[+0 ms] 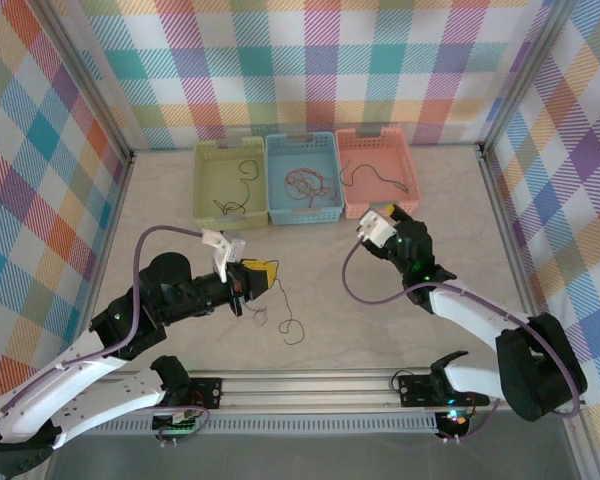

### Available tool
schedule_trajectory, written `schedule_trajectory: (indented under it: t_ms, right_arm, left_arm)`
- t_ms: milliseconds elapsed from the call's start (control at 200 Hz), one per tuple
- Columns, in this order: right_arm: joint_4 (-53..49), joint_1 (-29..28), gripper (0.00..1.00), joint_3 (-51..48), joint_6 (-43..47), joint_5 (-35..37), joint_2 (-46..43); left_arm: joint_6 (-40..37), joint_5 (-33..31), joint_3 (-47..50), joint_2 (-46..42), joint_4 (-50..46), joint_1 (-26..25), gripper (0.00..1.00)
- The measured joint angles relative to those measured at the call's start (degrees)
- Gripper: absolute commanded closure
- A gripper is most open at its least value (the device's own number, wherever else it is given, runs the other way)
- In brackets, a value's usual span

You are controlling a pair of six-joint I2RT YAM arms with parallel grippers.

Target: Untangle the cables

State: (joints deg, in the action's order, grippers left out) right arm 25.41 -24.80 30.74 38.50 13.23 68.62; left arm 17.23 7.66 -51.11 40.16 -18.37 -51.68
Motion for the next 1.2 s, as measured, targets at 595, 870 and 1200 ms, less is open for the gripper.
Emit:
schedule_trajectory:
  t_ms: [595, 870, 1200]
  right_arm:
    - [3.5, 1.5, 0.3, -4.1, -43.2, -11.4, 3.4]
    - [6.4, 1.5, 0.3, -5.2, -45.9, -12.5, 8.8]
    - [8.1, 1.5, 0.3, -5.4, -46.2, -12.7, 8.8]
  left_arm:
    - [-7.3, -18.7, -37.4, 30.3, -7.5, 13.4, 1.0]
    - [-7.2, -19.1, -53.2, 47.1, -10.3, 27.2, 1.0]
    - [-5.0, -18.8, -64.3, 66.7, -11.7, 38.6, 1.0]
